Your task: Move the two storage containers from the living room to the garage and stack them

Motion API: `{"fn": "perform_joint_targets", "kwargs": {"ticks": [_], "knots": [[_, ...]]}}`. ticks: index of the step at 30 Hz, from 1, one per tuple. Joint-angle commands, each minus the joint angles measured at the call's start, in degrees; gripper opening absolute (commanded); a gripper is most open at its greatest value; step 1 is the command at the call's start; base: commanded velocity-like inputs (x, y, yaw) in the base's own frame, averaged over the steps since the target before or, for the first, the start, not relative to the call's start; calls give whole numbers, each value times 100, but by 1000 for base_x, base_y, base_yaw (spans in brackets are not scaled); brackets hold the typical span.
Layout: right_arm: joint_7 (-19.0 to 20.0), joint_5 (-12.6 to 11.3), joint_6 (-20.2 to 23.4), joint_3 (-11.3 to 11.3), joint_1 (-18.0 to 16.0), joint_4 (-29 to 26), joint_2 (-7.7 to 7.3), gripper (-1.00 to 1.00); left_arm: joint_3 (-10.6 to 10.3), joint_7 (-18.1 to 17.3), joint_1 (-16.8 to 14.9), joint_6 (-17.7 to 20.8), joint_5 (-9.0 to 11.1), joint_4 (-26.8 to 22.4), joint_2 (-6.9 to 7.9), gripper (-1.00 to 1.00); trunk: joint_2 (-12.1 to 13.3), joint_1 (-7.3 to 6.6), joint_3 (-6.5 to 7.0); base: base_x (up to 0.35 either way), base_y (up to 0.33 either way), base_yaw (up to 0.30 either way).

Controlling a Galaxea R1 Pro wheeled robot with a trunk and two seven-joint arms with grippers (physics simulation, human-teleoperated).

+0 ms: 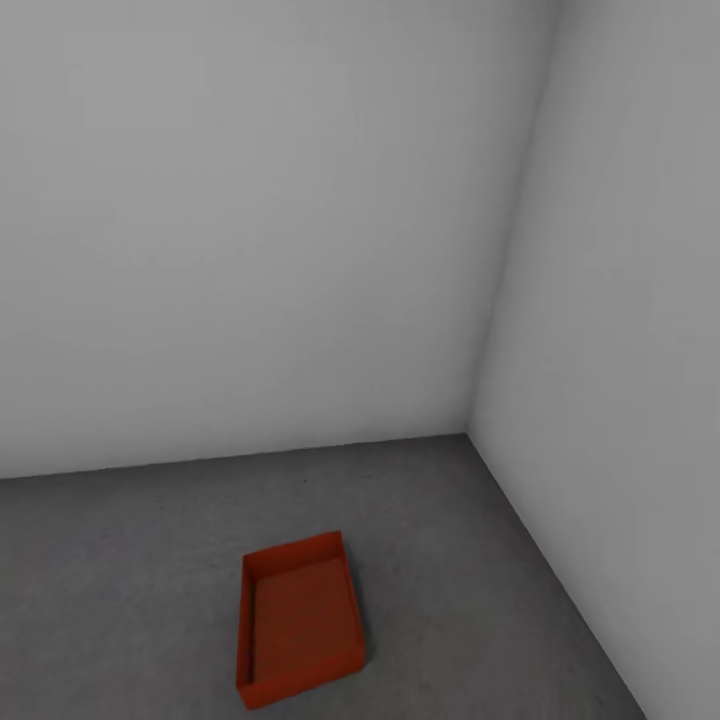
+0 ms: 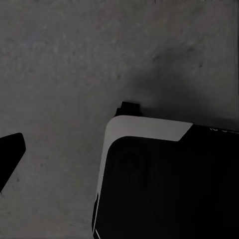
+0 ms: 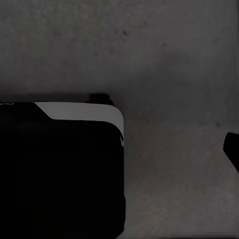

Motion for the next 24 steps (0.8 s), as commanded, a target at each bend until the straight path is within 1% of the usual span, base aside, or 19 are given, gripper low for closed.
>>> {"fn": "perform_joint_targets", "kwargs": {"ticks": [1,7,19,24], "knots": [[-2,-60,-33,46,-8,18,5,100,26,4,-3,16,48,-2,0,100,-6,1,-4,0,0,-230],[0,-61,-27,50,-8,18,5,100,26,3,-3,15,48,-2,0,100,-6,1,8,0,0,-195],[-8,-68,-17,43,-7,18,15,100,26,-2,-3,15,40,-2,0,100,-6,1,9,0,0,-22],[-1,-69,-10,42,-8,18,7,100,26,-2,-3,15,39,-2,0,100,-6,1,9,0,0,-218]]}}
